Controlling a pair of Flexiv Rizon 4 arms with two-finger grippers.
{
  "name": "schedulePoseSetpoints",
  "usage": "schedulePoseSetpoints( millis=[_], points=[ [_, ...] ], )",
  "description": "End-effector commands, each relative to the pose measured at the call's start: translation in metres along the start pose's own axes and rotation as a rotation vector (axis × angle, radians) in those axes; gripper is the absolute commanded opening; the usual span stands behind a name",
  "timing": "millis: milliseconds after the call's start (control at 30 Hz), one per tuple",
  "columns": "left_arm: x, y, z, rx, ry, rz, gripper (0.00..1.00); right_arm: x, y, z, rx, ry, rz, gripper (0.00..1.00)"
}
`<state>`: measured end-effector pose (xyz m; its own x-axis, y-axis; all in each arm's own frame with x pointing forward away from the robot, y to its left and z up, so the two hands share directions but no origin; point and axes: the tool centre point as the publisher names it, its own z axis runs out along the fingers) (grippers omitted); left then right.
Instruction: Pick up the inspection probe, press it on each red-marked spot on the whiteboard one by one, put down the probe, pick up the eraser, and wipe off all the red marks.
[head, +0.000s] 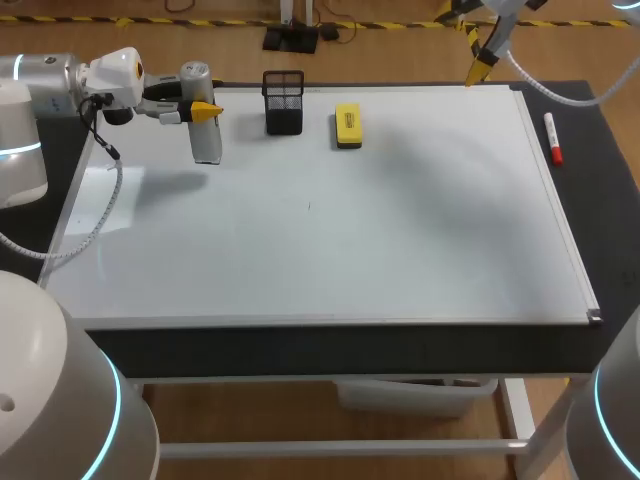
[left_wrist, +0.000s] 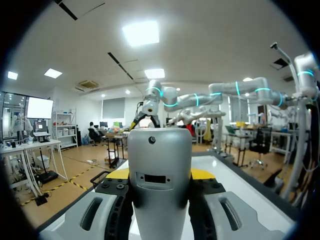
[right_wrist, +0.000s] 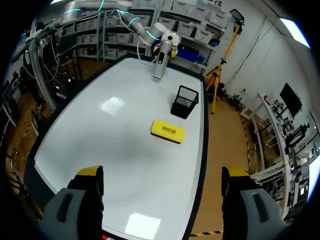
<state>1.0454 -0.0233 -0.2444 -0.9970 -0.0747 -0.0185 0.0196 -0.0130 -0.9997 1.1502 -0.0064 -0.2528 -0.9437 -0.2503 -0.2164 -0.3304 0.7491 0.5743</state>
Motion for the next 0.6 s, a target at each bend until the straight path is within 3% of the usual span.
schedulePoseSetpoints(
  millis=[33, 600],
  points=[
    [0.001, -0.001, 0.000, -0.001, -0.003, 0.002, 0.00, -0.001, 0.000, -0.001, 0.003, 0.005, -0.001, 1.00],
    [-0.038, -0.039, 0.043, -0.016, 0.095, 0.054, 0.00, -0.001, 0.000, -0.001, 0.003, 0.005, -0.001, 1.00]
  ],
)
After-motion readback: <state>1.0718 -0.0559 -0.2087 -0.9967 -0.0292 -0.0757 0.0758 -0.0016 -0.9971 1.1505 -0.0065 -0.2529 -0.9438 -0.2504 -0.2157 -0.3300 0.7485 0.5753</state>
